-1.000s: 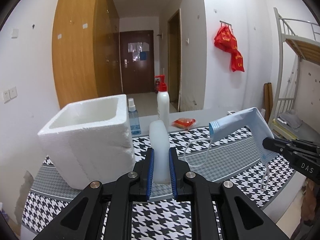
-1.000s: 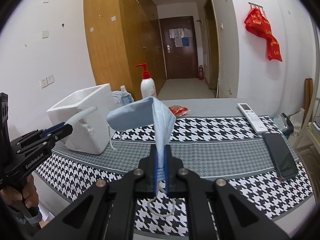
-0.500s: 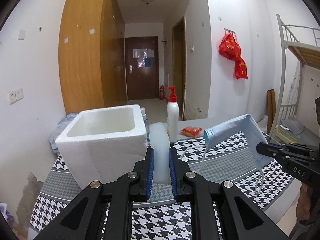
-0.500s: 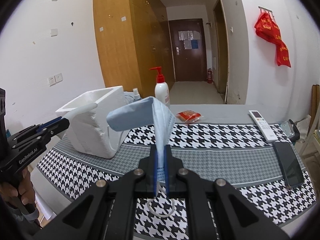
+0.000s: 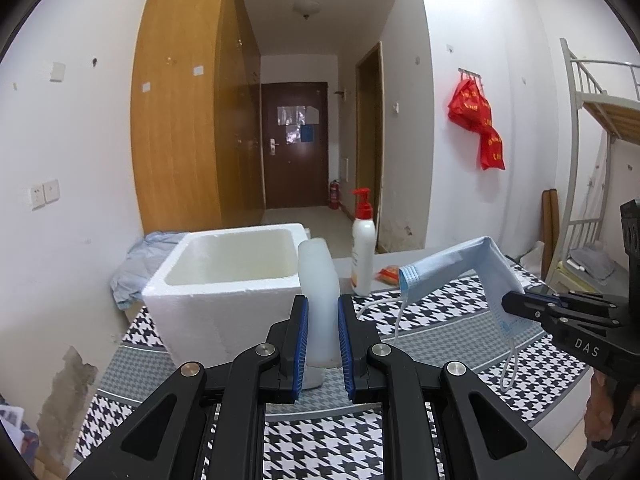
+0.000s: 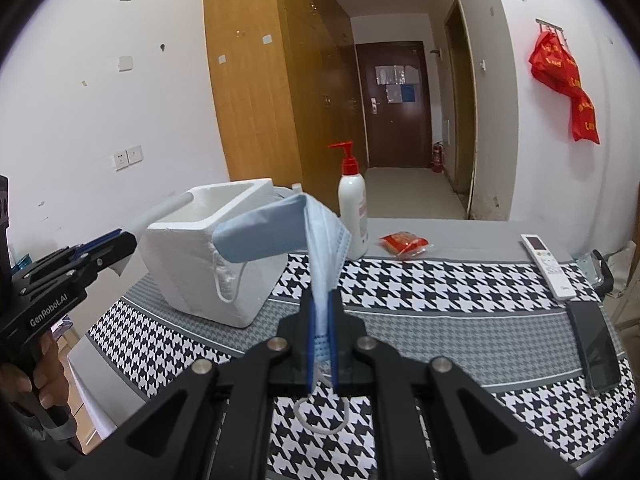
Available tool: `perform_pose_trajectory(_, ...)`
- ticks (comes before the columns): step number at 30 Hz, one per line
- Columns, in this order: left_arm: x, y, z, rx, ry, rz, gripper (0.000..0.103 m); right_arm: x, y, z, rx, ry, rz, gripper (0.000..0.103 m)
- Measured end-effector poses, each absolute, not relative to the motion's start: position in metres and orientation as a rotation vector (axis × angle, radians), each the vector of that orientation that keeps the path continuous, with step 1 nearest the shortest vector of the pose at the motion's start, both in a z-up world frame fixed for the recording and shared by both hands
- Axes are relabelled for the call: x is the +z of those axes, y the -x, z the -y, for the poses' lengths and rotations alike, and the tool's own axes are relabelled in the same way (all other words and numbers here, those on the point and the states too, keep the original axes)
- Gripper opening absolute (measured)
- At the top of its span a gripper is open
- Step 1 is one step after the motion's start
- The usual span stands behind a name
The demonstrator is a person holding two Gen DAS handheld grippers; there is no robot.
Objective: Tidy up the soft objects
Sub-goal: 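Carry the white roll with the left gripper while the right gripper carries the blue mask to the box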
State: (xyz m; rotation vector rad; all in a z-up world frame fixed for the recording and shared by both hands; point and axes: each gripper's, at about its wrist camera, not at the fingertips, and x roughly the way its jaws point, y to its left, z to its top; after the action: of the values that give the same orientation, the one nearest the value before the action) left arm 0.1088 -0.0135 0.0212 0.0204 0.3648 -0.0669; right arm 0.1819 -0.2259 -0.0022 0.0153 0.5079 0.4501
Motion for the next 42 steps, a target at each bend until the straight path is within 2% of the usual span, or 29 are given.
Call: perform_pose_trajectory(42,0.024,-0.101,-0.048,0.070,0.030,-0.364,0.016,0.012,-0.197,0.137,0.646,0.068,-0.490,0.009)
